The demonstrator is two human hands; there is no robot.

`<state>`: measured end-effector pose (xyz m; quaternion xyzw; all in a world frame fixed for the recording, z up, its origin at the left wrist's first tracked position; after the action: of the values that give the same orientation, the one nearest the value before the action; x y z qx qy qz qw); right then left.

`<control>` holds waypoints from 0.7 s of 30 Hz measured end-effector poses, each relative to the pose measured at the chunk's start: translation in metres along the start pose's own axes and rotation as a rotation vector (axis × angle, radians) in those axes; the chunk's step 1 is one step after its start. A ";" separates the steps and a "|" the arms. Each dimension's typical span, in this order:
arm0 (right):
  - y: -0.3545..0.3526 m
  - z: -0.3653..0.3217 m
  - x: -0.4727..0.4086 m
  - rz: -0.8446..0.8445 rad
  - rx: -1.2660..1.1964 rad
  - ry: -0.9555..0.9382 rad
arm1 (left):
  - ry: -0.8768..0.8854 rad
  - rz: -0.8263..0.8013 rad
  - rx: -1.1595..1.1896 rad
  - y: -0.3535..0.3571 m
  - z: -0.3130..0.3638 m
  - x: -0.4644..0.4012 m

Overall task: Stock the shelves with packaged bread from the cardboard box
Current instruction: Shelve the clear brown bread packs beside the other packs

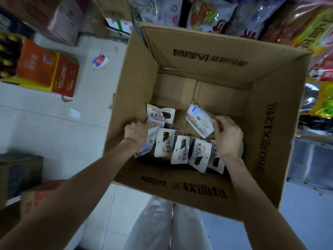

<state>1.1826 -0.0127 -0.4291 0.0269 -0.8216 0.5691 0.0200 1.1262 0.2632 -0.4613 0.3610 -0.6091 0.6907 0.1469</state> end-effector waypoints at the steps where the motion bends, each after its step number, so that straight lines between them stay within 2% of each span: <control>1: -0.013 -0.006 0.002 0.019 -0.042 0.000 | -0.003 0.032 0.030 -0.009 -0.004 0.005; 3: -0.040 -0.017 0.005 0.058 -0.099 -0.012 | -0.005 0.143 0.127 -0.038 -0.012 0.022; 9: -0.132 -0.053 0.009 0.091 -0.167 -0.064 | 0.118 0.499 0.683 -0.134 -0.024 0.109; 14: -0.202 -0.101 -0.004 0.024 -0.238 -0.128 | 0.096 0.488 1.347 -0.183 -0.057 0.148; 16: -0.221 -0.125 -0.011 -0.021 -0.290 -0.161 | 0.155 0.469 1.536 -0.204 -0.066 0.159; 19: -0.239 -0.164 -0.025 -0.090 -0.436 -0.171 | 0.274 0.492 1.593 -0.239 -0.082 0.167; 21: -0.245 -0.192 -0.038 -0.131 -0.564 -0.155 | 0.310 0.598 1.536 -0.267 -0.102 0.167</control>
<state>1.2370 0.0821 -0.1351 0.1166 -0.9428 0.3122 0.0003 1.1491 0.3777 -0.1514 0.0850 -0.0125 0.9652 -0.2470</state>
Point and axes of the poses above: each hand's wrist, its own x-axis away from the middle knuckle, its own y-axis out of the palm, z = x × y, the point moved 8 cm from there along -x, towards the middle knuckle, and after that the axes turned 14 degrees about x, right-handed, at the moved point
